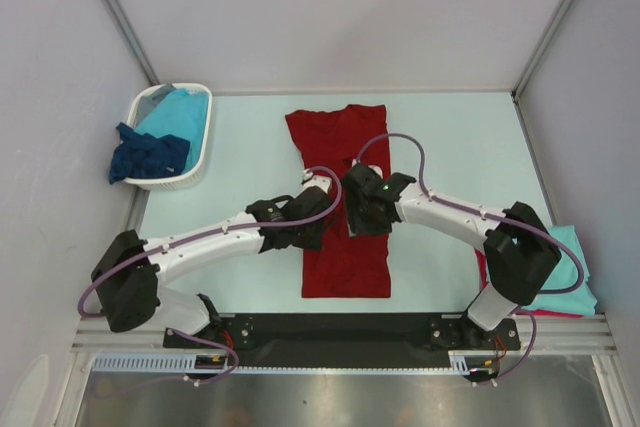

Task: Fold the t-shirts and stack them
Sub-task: Grab the bottom of the folded rectangular tshirt with both arms

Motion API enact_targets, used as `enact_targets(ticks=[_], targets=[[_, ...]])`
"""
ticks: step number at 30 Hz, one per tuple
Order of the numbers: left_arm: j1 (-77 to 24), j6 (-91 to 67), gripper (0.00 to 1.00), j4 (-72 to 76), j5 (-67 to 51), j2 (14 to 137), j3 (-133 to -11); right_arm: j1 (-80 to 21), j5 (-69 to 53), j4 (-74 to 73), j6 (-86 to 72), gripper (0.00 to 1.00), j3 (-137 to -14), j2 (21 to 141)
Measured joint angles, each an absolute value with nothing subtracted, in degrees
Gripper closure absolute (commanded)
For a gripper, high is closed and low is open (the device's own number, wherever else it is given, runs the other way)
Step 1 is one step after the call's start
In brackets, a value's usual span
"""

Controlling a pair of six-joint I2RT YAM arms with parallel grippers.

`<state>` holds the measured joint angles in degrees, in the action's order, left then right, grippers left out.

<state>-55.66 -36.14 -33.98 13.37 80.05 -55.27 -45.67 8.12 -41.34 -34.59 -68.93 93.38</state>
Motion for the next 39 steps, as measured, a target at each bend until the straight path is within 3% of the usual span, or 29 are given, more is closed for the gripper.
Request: enact_targets(ticks=[15,28,34,39], targets=[[-58.4,-36.1,0.72,-33.7,14.3,79.1,-55.1,-48.8,9.3,-40.5,-41.0,0.46,-61.5,90.3],[-64.6,-36.0,0.65,-33.5,12.0,82.4,-54.9,-39.4,10.0,-37.7,-37.4,0.49,-74.1,103.8],[-63.6,-36.1,0.69,-34.0,14.8,82.2,-54.1,-34.7,10.2,-37.3,-36.0,0.57,-75.8,107.0],[-56.7,-35.9,0.75,-32.8,14.3,82.4,-54.1,-34.7,10.2,-37.1,-35.8,0.62,-76.9,107.4]])
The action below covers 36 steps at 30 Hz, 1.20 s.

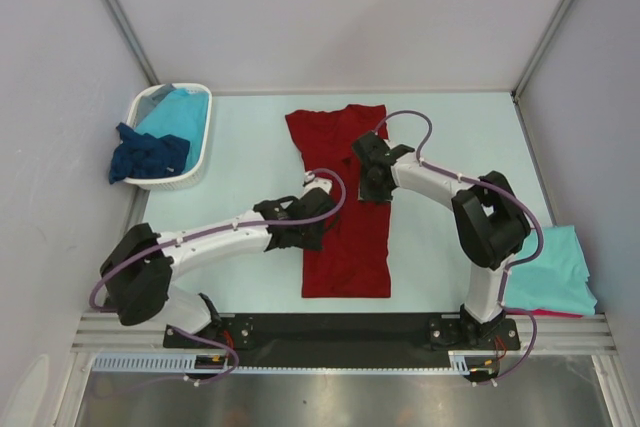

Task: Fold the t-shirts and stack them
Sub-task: Grab the bottom of the folded rectangular tshirt with both arms

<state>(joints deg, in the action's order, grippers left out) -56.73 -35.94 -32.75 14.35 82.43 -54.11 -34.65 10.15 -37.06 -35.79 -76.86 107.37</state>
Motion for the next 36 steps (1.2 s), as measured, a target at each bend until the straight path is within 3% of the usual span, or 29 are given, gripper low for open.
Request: enact_targets(ticks=[11,26,29,30,36], targets=[[-47.3,-29.5,0.87,-30.1,11.1,97.7,-64.8,-33.9,10.0,-36.4,-35.1,0.75,-77.4,109.5],[-38.3,-27.9,0.93,-30.7,4.1,113.3,-78.1,-30.3,7.4,-36.3,-33.7,0.89,-83.5,116.4],[-37.3,-27.9,0.96,-32.0,2.7,115.0,-80.3,-29.7,6.2,-37.0,-33.5,1.00,-84.9,117.3],[-37.3,-27.9,1.00,-32.4,2.5,115.6,-81.2,-29.4,5.7,-37.3,-33.4,1.00,-85.4,117.6],[-37.2,-27.9,1.00,-33.9,1.3,118.5,-85.6,-28.4,3.6,-38.4,-33.4,1.00,-86.9,118.7]])
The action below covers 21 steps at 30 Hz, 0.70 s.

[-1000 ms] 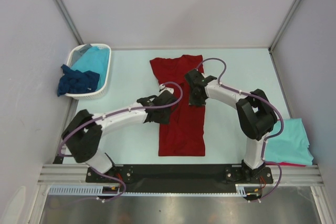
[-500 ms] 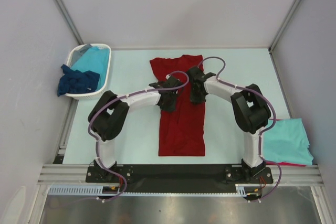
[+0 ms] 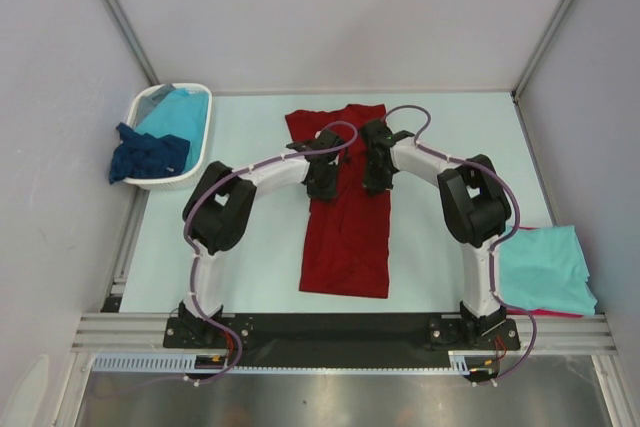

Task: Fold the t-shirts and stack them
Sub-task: Grab the bottom of the folded rectangular tshirt with both arms

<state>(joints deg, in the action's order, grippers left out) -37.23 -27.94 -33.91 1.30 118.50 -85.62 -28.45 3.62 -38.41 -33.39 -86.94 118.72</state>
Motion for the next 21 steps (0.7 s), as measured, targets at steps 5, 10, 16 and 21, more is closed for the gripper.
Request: enact_targets(ticks=[5,10,16,21], targets=[[-36.8,-27.9,1.00,-35.2,0.2,120.2,-88.2,-27.7,2.1,-38.8,-33.4,1.00,-87.4,119.1],[-36.0,-28.0,1.00,-36.6,-1.4,122.4,-91.8,-26.5,-0.2,-40.1,-33.7,1.00,-89.5,120.6],[-34.6,-28.1,1.00,-37.9,-3.3,125.8,-96.9,-25.3,-1.5,-41.7,-33.9,1.00,-96.0,124.6],[-33.0,-28.2,1.00,-38.2,-4.1,127.7,-99.9,-24.4,-1.4,-42.6,-33.6,1.00,-104.3,129.8]])
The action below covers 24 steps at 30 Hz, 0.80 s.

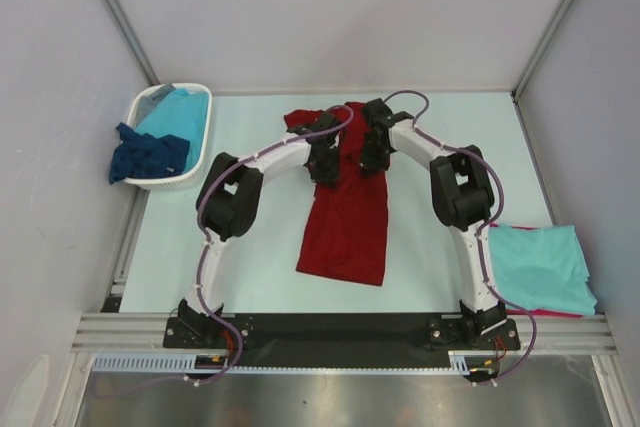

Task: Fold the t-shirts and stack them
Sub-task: Grab the bottom of the folded rectangular tshirt with both arms

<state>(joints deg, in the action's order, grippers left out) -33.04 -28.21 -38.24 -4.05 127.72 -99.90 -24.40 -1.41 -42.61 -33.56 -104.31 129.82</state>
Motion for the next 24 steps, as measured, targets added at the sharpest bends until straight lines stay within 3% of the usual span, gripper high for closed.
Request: enact_targets(ticks=[10,13,14,17,20,24], targets=[[-28.9,-28.2,1.00,-39.7,-4.7,132.2,-107.5,-23.4,-1.4,-44.6,-32.4,1.00,-113.4,135.1],[-28.6,-28.5,0.99,-39.1,-4.6,132.0,-106.8,-23.4,-1.5,-43.6,-32.5,0.80,-112.2,134.5],[-28.6,-28.5,0.94,-38.0,-4.4,131.2,-105.5,-23.3,-1.4,-42.4,-32.7,0.66,-110.7,133.8],[-29.1,-28.6,0.83,-35.7,-1.9,126.2,-98.1,-23.4,-0.4,-38.8,-33.0,0.47,-104.1,129.3],[-29.6,-28.7,0.79,-35.8,0.5,119.2,-92.2,-23.9,1.7,-39.7,-32.9,0.40,-99.1,124.2],[-31.0,-28.9,0.79,-34.2,2.8,107.3,-89.7,-26.0,4.3,-40.5,-32.8,0.41,-95.6,117.0]])
